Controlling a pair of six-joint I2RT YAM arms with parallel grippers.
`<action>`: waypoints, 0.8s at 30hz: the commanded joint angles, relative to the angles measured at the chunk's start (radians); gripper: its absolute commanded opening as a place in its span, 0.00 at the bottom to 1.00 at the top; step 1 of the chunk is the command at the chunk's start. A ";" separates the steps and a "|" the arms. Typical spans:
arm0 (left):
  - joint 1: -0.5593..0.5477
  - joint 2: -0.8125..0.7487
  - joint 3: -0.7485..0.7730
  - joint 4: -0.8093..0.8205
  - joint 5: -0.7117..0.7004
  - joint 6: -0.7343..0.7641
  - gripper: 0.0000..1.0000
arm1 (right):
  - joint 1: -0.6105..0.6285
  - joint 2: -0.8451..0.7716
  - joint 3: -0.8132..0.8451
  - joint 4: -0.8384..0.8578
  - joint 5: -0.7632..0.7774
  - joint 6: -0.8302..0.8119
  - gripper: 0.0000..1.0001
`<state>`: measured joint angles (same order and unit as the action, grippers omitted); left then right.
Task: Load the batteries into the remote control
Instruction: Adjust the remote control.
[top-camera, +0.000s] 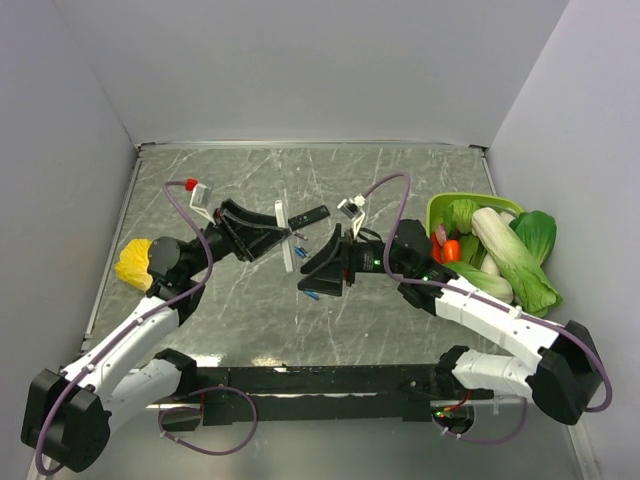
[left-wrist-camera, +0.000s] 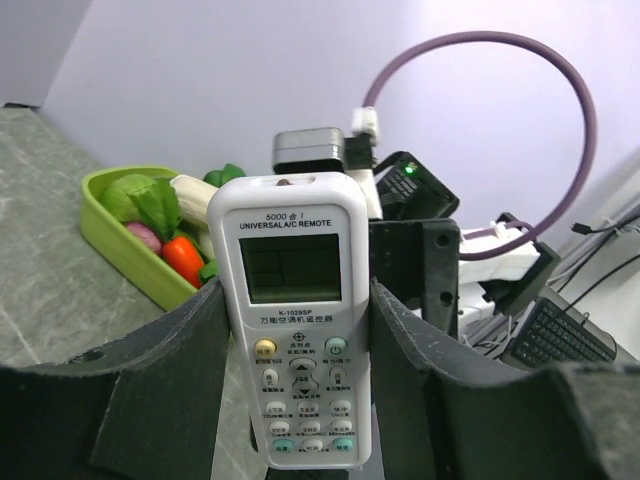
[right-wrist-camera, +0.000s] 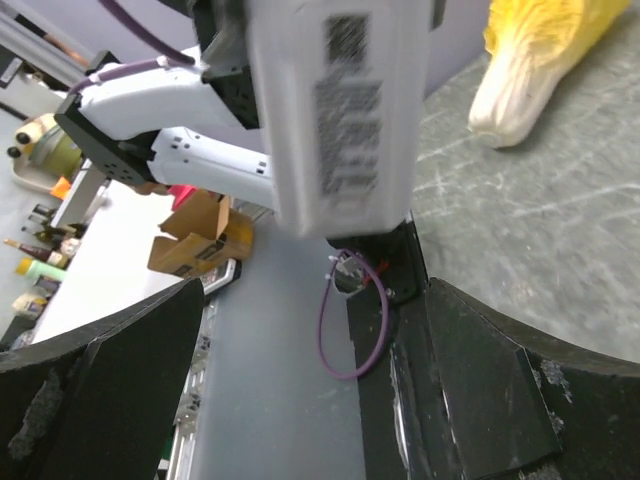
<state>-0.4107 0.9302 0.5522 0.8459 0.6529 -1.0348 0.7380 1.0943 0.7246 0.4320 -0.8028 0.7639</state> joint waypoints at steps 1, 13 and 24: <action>-0.017 -0.028 0.045 0.116 0.042 -0.019 0.16 | 0.021 0.030 0.071 0.183 -0.010 0.043 0.99; -0.039 -0.059 0.023 0.131 0.036 -0.039 0.17 | 0.063 0.116 0.141 0.208 -0.024 0.026 0.89; -0.045 -0.131 0.034 -0.031 0.010 0.063 0.53 | 0.080 0.061 0.148 0.027 0.029 -0.144 0.12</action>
<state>-0.4496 0.8547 0.5545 0.8883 0.6842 -1.0626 0.8104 1.2083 0.8253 0.5461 -0.8116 0.7418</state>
